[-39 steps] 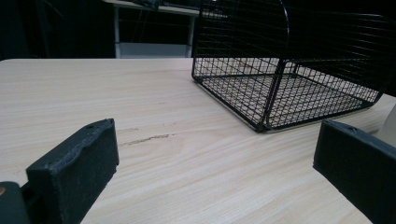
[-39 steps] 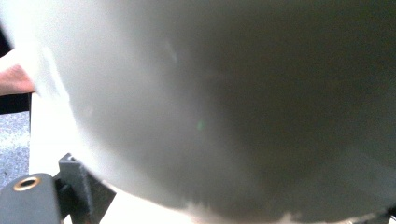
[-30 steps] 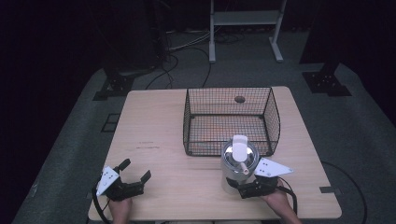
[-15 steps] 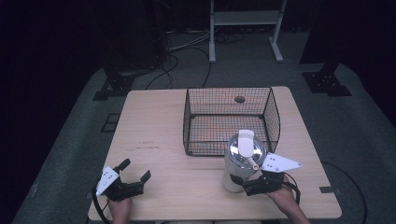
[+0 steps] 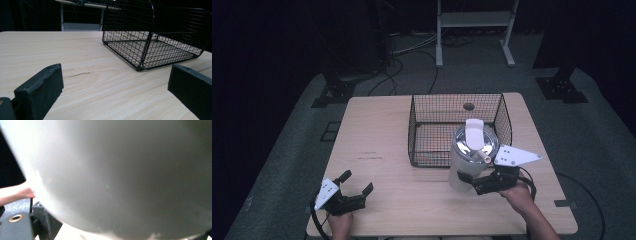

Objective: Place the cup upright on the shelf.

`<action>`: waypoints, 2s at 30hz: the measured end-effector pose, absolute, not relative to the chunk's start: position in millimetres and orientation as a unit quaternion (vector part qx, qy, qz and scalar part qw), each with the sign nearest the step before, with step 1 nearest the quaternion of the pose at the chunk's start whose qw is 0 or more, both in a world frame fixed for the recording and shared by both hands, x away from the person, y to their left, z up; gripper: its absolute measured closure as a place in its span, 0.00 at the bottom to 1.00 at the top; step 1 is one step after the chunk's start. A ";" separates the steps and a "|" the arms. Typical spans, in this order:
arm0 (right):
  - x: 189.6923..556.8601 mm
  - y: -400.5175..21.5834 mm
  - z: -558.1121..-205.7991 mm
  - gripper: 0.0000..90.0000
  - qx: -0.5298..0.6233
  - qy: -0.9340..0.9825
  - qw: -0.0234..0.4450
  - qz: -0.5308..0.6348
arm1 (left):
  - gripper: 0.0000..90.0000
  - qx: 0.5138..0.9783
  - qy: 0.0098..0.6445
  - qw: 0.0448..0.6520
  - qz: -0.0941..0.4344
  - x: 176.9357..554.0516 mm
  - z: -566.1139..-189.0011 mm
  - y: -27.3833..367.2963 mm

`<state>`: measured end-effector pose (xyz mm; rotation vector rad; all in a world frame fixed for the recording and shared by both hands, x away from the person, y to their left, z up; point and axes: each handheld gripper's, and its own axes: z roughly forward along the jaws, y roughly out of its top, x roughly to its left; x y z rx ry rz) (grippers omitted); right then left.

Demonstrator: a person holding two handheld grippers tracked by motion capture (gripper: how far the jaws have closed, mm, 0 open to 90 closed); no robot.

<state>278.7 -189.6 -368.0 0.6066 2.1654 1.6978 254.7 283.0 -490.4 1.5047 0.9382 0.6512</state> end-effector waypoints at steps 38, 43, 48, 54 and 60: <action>407.0 -137.8 -316.4 0.11 0.224 0.749 0.174 0.599 | 0.00 0.645 0.402 0.589 0.276 254.8 -490.3 284.2; 420.9 -131.6 -314.9 0.11 0.232 0.752 0.179 0.591 | 0.00 0.642 0.404 0.591 0.274 254.7 -490.4 284.6; 434.5 -127.0 -316.1 0.11 0.236 0.753 0.181 0.587 | 0.00 0.640 0.404 0.593 0.274 254.8 -490.5 285.0; 447.8 -123.4 -326.2 0.11 0.242 0.753 0.182 0.584 | 0.00 0.637 0.404 0.596 0.275 254.8 -490.6 286.2; 459.5 -120.0 -342.5 0.11 0.233 0.767 0.184 0.568 | 0.00 0.637 0.404 0.596 0.274 254.9 -490.5 286.4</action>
